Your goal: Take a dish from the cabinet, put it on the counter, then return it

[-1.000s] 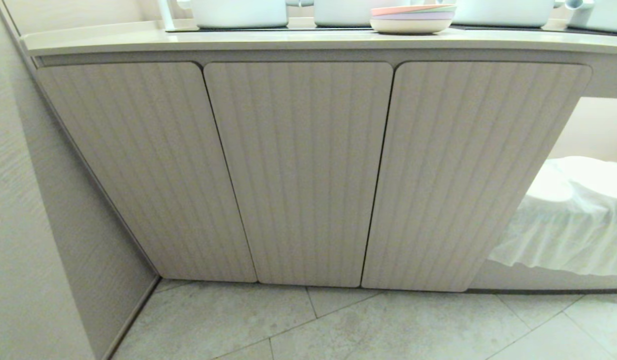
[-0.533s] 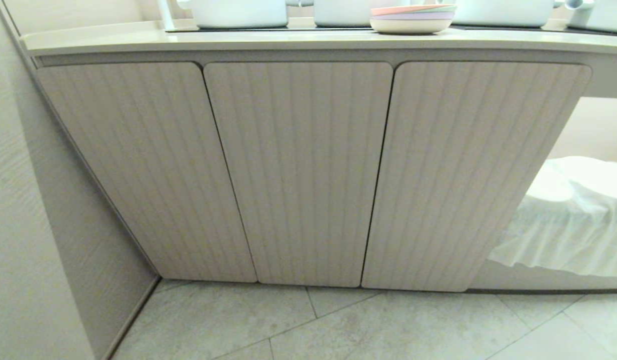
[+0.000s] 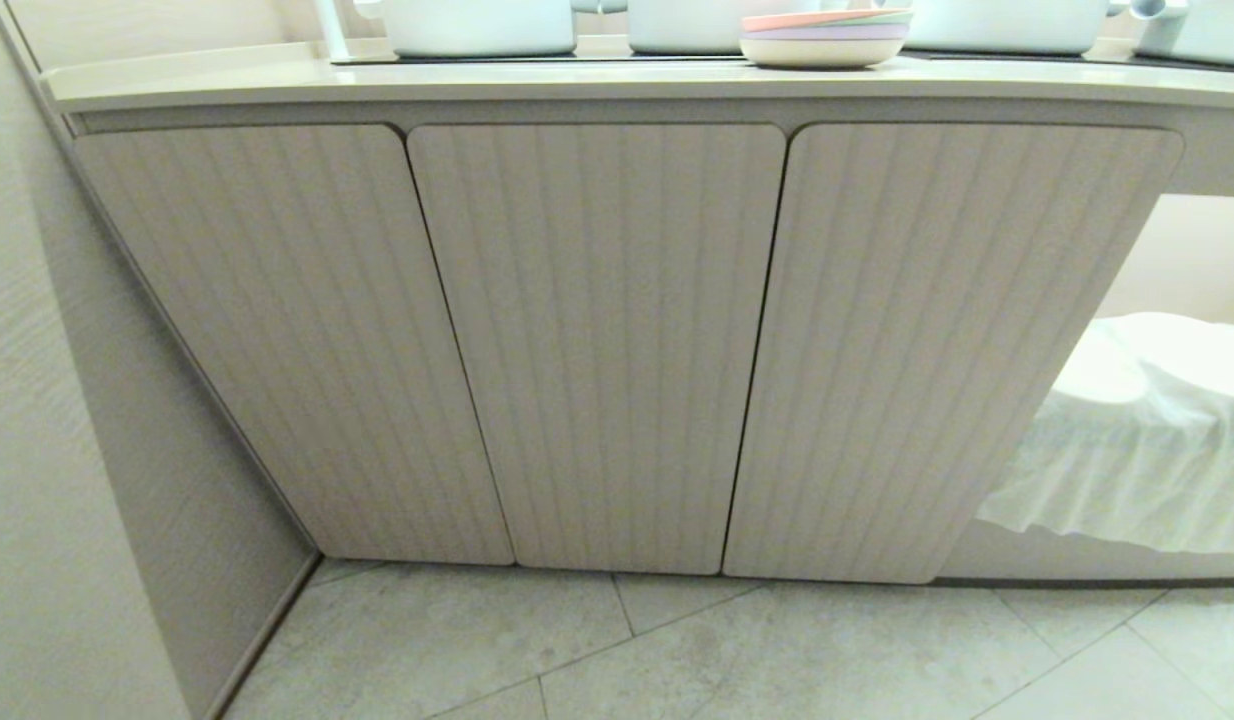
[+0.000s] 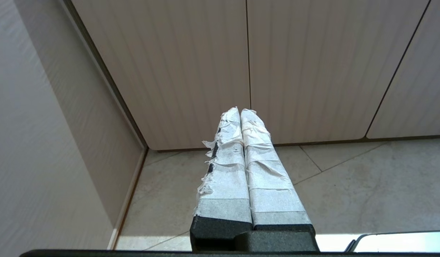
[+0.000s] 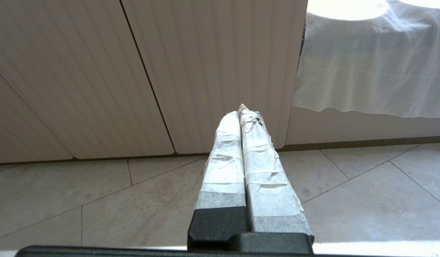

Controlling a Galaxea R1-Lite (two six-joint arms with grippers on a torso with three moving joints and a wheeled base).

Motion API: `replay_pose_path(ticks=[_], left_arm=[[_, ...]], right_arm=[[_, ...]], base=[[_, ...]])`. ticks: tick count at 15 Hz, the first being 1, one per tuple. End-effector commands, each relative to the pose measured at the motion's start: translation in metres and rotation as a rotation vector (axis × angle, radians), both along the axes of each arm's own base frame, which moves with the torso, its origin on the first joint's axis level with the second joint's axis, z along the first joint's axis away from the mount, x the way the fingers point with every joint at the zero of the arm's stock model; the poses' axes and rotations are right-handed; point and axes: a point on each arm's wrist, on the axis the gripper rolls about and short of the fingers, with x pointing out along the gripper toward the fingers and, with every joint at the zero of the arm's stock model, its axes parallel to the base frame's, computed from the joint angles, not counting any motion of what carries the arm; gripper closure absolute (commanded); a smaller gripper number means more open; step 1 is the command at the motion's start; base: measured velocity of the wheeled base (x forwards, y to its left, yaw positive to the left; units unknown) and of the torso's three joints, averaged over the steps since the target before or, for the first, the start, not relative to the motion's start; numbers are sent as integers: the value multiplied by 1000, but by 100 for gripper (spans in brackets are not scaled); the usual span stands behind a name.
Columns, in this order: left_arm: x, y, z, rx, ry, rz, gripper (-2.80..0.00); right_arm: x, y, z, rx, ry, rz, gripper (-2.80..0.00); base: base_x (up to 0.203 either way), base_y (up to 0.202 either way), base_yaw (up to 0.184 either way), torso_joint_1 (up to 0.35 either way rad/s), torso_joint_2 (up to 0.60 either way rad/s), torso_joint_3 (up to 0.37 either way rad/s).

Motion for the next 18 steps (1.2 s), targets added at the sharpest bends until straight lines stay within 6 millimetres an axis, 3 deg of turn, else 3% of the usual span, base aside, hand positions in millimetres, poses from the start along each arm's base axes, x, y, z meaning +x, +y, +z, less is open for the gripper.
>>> replay_pose_path(ticks=[1, 18], left_arm=[[0, 0, 0, 0, 2, -1, 0], [0, 0, 0, 0, 3, 0, 0]], right_arm=[[0, 0, 0, -1, 0, 0, 0], [0, 0, 0, -1, 0, 0, 0]], base=[[0, 0, 0, 0, 0, 0], [0, 0, 0, 0, 0, 0]])
